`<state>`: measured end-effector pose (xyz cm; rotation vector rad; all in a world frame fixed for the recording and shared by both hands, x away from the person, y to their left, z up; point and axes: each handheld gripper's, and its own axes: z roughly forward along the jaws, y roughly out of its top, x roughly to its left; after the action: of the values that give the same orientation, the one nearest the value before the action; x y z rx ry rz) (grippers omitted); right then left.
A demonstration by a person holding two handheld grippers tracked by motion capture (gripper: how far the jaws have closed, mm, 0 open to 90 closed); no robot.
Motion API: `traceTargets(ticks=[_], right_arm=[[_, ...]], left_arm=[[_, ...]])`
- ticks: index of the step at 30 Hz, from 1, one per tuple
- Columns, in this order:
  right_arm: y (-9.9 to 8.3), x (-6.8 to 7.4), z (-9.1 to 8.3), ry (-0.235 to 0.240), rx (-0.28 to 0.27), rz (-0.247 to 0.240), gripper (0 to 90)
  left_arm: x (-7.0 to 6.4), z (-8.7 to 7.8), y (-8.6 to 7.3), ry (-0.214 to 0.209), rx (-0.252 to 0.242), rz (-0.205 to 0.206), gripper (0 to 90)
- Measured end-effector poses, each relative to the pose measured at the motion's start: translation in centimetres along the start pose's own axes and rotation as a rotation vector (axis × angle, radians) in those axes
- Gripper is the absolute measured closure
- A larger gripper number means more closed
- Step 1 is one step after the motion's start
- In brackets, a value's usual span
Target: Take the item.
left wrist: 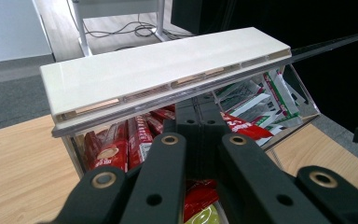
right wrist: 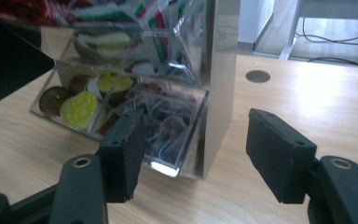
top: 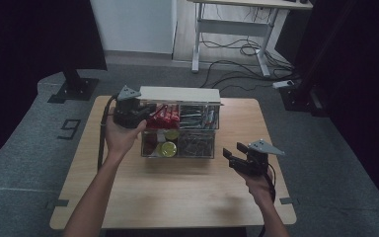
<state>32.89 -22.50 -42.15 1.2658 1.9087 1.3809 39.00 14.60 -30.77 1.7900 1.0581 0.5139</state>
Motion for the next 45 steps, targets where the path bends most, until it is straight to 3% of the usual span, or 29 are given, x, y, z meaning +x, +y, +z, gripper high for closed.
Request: traceTargets(ticks=[18, 27, 45], right_arm=[[3.2, 0.7, 0.4, 0.014, -0.042, -0.029, 45.0], [5.0, 1.8, 1.3, 0.057, -0.045, -0.051, 48.1], [6.7, 3.1, 2.9, 0.08, -0.04, -0.072, 49.6]], left_arm=[[0.0, 0.1, 0.2, -0.009, 0.001, -0.007, 90.0], [0.0, 0.3, 0.2, -0.009, 0.007, -0.004, 90.0], [0.0, 0.2, 0.2, -0.015, 0.004, -0.008, 90.0]])
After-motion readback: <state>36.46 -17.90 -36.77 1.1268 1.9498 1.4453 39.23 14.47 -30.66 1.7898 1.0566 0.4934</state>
